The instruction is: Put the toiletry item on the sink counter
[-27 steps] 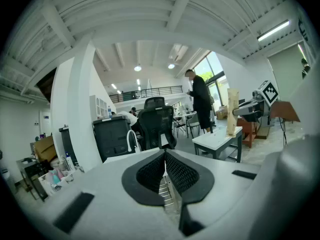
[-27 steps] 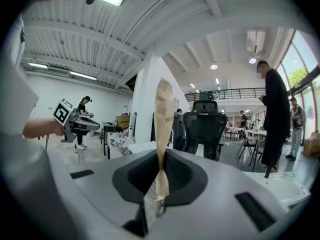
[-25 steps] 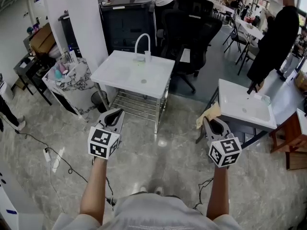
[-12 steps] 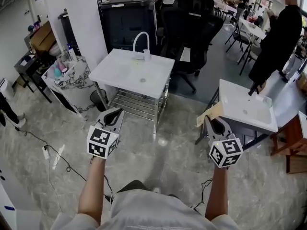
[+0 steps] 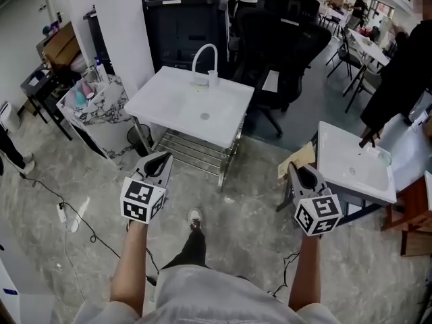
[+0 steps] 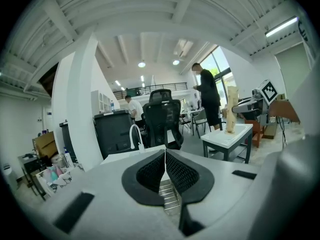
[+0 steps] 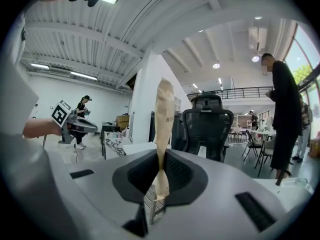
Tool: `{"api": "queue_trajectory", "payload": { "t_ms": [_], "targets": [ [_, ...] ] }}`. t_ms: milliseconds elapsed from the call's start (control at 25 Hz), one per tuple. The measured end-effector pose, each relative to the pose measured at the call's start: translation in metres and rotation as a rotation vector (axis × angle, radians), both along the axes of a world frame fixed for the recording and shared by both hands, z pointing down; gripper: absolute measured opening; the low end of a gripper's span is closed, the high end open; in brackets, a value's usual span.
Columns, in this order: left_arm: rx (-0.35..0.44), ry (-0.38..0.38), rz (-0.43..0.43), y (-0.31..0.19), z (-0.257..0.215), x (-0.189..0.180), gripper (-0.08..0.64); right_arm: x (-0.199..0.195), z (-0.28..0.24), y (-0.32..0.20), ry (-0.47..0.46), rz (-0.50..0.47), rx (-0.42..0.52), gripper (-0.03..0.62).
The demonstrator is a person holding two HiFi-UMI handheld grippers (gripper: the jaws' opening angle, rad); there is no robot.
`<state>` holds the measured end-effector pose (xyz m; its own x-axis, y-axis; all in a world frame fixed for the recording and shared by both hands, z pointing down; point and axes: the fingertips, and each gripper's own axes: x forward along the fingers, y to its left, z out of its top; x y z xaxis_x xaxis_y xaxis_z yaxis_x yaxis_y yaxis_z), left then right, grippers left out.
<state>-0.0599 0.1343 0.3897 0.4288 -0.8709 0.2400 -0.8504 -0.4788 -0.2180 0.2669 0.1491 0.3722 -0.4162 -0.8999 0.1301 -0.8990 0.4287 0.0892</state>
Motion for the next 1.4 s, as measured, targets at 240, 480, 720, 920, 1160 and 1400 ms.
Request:
{"api": "queue_trajectory", "payload": {
  "t_ms": [240,480,720,920,1160,1400],
  "targets": [
    [0.004,0.035,0.002,-0.113,0.008,-0.030,0.014,-0.024,0.006,-0.092,0.041,0.021,-0.018,0.028],
    [0.025,0.013,0.021,-0.236,-0.009,-0.064,0.014,-0.064,-0.006,-0.205,0.061,0.028,-0.017,0.028],
    [0.022,0.021,0.064,-0.333,-0.020,-0.077,0.014,-0.095,-0.019,-0.297,0.093,0.042,-0.016,0.028],
    [-0.009,0.030,0.092,-0.390,-0.007,-0.087,0.014,-0.114,-0.009,-0.357,0.130,0.060,-0.049,0.028],
    [-0.052,0.064,0.091,-0.444,0.016,-0.097,0.014,-0.136,0.022,-0.414,0.239,0.023,-0.136,0.028],
    [-0.108,0.078,0.074,-0.480,0.043,-0.101,0.014,-0.139,0.061,-0.478,0.360,-0.011,-0.223,0.028]
  ]
}}
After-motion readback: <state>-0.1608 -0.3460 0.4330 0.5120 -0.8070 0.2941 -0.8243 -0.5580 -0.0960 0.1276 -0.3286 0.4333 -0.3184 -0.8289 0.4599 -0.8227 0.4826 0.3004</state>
